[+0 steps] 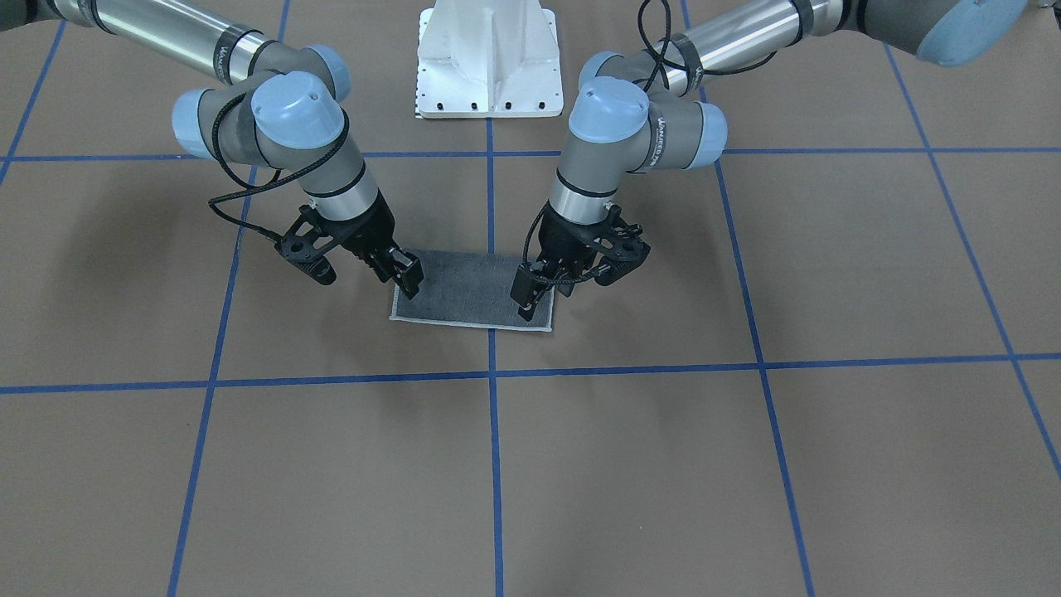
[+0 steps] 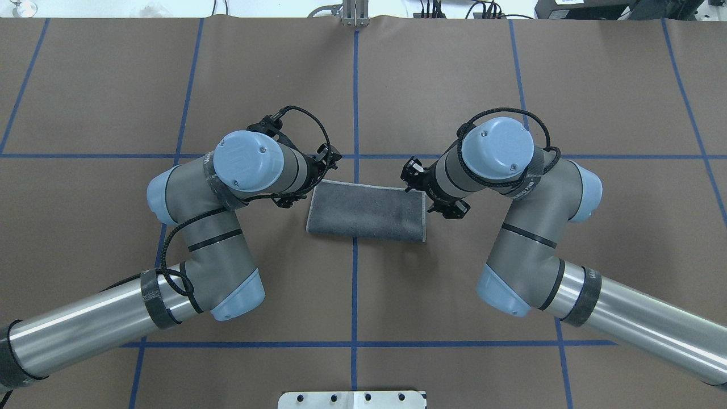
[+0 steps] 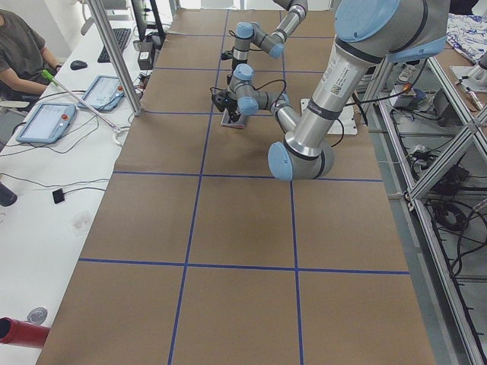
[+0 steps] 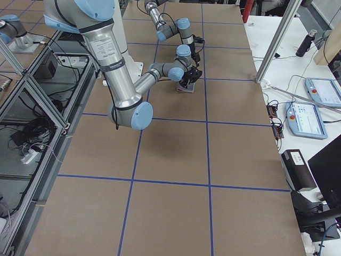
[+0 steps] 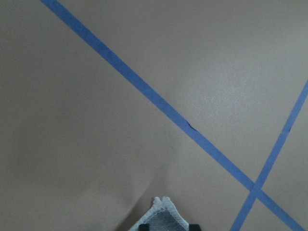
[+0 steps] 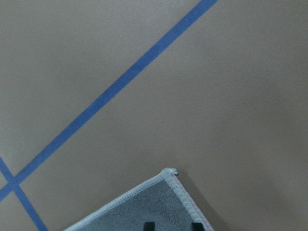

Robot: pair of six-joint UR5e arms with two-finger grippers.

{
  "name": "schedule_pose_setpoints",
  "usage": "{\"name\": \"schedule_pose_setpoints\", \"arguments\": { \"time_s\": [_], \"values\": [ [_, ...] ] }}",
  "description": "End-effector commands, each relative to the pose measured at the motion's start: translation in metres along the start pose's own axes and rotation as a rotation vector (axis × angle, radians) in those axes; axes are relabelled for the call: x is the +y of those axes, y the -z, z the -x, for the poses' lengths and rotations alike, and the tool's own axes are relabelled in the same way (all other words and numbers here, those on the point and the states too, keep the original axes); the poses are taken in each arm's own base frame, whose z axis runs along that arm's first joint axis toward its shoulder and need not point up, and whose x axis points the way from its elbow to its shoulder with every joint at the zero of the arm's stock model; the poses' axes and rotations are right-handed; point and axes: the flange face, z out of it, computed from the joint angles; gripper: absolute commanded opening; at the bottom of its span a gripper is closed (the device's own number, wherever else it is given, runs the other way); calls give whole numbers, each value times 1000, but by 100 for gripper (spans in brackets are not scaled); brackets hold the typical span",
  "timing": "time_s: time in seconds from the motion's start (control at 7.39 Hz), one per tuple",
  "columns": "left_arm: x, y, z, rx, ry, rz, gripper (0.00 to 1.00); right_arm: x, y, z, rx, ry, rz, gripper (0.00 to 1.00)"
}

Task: Fold towel twice with both arms
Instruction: 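Open both grippers and raise them off the folded towel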

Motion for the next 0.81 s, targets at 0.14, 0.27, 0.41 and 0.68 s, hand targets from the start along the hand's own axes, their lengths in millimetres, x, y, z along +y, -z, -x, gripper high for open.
{"name": "schedule_pose_setpoints", "arguments": {
  "time_s": [0.14,0.27,0.41,0.68],
  "values": [
    [-2,16,-9,32,1,7,92,8,19,1,-35,-48,14,100],
    [-6,20,-10,37,4,8,92,15,20,-1,-40,-162,16,100],
    [-13,25,-13,30,11,33,92,16,12,-12,-32,-278,-3,96],
    [-16,27,-14,26,14,40,92,33,-3,-25,-43,-481,-48,74]
  ]
}}
